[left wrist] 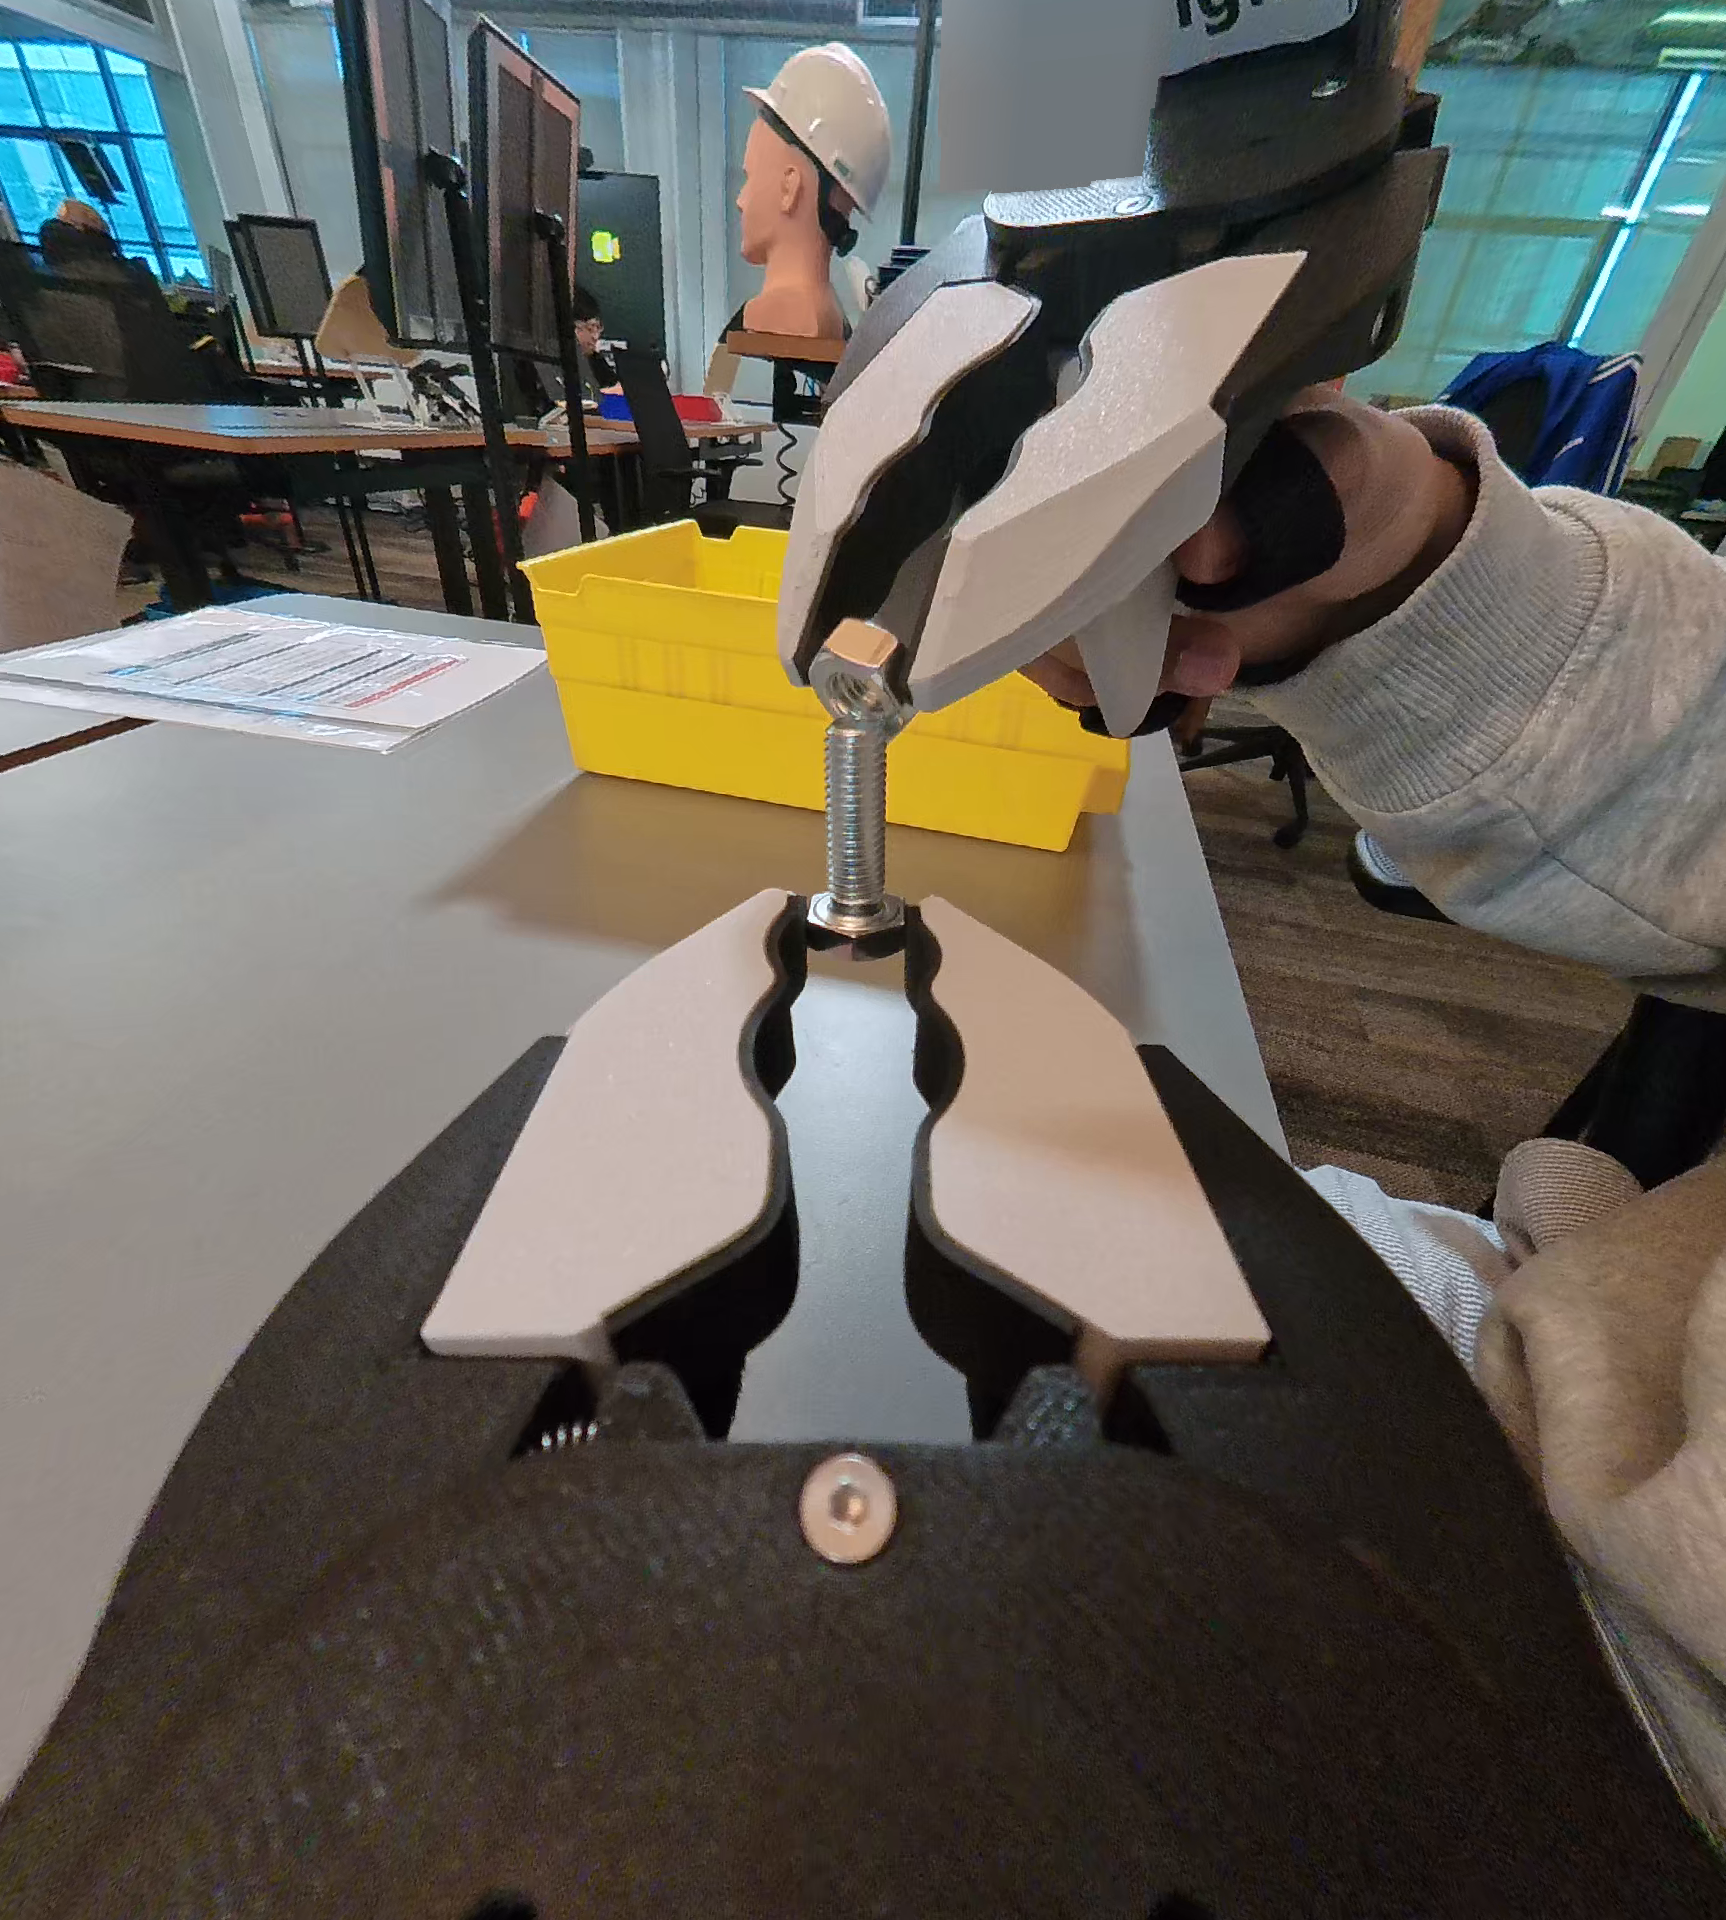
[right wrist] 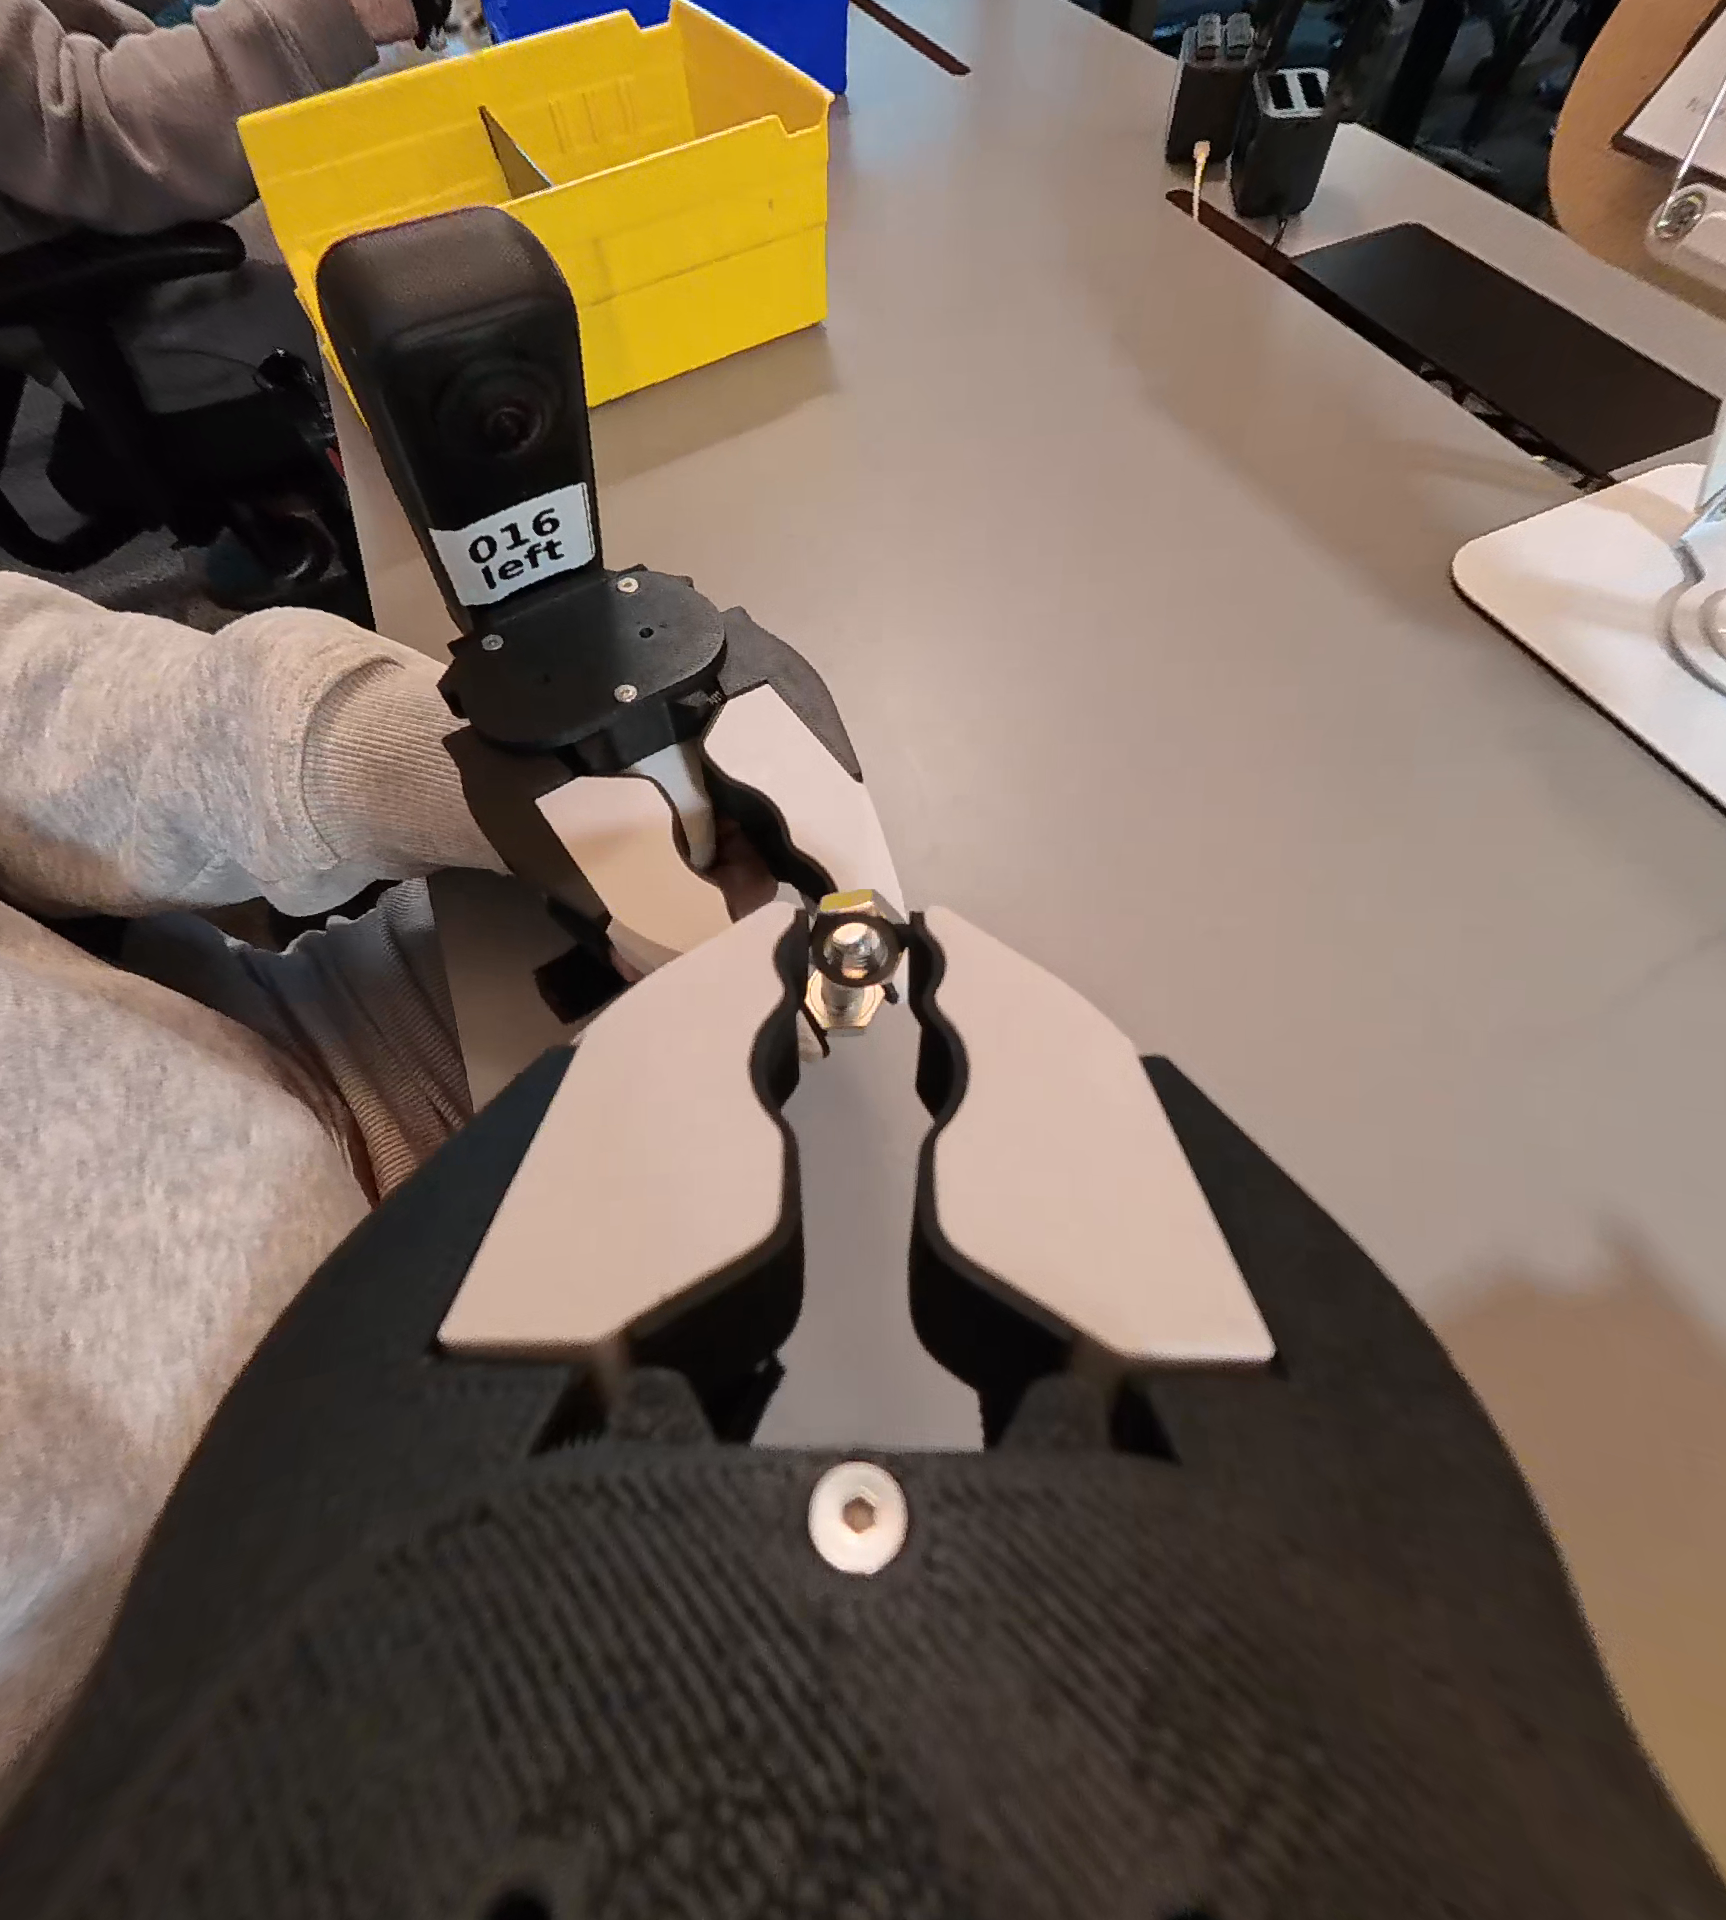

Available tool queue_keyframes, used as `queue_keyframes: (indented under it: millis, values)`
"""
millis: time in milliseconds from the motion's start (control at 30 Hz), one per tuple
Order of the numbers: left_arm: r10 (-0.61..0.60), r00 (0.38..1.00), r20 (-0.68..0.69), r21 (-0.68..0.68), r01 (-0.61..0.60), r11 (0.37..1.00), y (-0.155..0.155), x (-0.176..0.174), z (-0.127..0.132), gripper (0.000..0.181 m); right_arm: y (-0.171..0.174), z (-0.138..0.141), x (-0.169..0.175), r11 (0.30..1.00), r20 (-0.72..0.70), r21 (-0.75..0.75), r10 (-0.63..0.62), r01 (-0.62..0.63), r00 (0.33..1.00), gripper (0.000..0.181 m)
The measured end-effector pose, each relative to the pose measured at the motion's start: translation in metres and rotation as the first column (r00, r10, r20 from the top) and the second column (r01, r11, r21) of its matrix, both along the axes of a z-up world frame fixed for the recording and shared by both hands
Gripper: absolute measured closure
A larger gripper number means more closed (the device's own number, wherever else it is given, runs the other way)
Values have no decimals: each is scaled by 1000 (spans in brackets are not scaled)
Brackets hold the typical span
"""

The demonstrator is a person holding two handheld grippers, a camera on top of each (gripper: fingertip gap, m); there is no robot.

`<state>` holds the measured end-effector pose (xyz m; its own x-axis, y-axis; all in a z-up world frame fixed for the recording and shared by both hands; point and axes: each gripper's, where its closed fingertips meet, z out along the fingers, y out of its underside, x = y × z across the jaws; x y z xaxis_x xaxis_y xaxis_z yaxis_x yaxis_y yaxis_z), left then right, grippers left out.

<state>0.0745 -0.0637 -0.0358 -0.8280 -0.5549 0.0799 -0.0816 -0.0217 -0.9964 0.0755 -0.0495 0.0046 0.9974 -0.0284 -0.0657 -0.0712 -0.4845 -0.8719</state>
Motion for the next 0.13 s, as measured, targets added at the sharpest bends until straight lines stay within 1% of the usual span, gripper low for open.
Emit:
queue_keyframes:
  millis: [133]
  values:
    - [1,1000,-2,-2,-1,1000,0,0,0,163,0,1,1,1000,-12,16,0,0,1000,163]
